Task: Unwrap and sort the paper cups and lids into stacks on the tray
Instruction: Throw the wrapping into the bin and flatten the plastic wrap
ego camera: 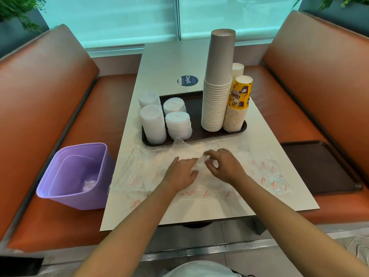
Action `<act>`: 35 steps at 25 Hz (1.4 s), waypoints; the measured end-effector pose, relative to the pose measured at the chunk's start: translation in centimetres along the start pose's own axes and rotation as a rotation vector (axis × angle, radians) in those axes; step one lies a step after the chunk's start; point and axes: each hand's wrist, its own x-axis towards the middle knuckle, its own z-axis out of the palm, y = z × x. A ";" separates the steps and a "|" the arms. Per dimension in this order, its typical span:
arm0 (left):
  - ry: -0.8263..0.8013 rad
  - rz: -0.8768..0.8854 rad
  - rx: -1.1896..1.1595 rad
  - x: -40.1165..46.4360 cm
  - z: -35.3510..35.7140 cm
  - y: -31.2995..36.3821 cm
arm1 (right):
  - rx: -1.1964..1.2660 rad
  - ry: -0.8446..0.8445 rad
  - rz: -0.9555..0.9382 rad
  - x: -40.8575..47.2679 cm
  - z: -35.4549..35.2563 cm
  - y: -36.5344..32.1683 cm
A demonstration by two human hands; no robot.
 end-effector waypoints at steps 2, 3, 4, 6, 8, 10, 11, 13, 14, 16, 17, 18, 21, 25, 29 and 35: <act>0.005 -0.088 -0.153 -0.1 0.2 -0.6 | 0.157 -0.172 0.105 0.3 -0.8 -0.4; 0.015 -0.114 -0.297 -0.3 0.3 -1.1 | 0.104 -0.273 0.103 0.3 -1.2 -0.1; 0.029 -0.124 -0.431 -0.7 0.2 -1.6 | 0.011 -0.356 0.083 0.3 -1.4 0.3; 0.061 -0.100 -0.590 -1.3 -0.2 -2.6 | -0.081 -0.425 0.035 -0.1 -1.5 1.1; 0.092 -0.130 -0.733 -1.4 -0.6 -3.5 | -0.008 -0.417 0.000 -0.7 -1.2 1.7; 0.084 -0.218 -0.916 -1.6 -1.2 -4.0 | 0.034 -0.392 -0.070 -1.3 -0.5 2.2; 0.065 -0.254 -0.982 -1.6 -1.5 -4.3 | 0.022 -0.362 -0.111 -1.6 0.0 2.4; 0.022 -0.279 -1.041 -1.5 -2.1 -4.5 | -0.013 -0.241 -0.191 -1.7 1.0 2.6; 0.000 -0.277 -1.045 -1.5 -2.3 -4.6 | -0.023 -0.169 -0.217 -1.5 1.4 2.5; -0.049 -0.275 -0.992 -1.5 -2.4 -4.8 | -0.055 -0.106 -0.271 -0.9 1.7 1.7; -0.080 -0.266 -0.928 -1.6 -2.4 -4.9 | -0.063 -0.096 -0.318 -0.6 1.7 1.4; -0.117 -0.245 -0.835 -1.7 -2.1 -5.2 | -0.065 -0.097 -0.372 -0.4 1.6 0.9; -0.179 -0.185 -0.704 -2.4 -1.6 -5.6 | -0.042 -0.220 -0.463 -0.4 2.0 0.7; -0.141 -0.275 -1.031 -3.5 -1.8 -5.5 | 0.168 -0.370 -0.190 -1.1 2.6 0.2; -0.062 -0.355 -1.149 -3.8 -1.5 -6.1 | 0.368 -0.279 0.028 -0.9 2.8 0.0; -0.119 -0.398 -1.019 -3.8 -1.1 -6.0 | -0.050 -0.115 -0.500 -0.8 4.2 -0.4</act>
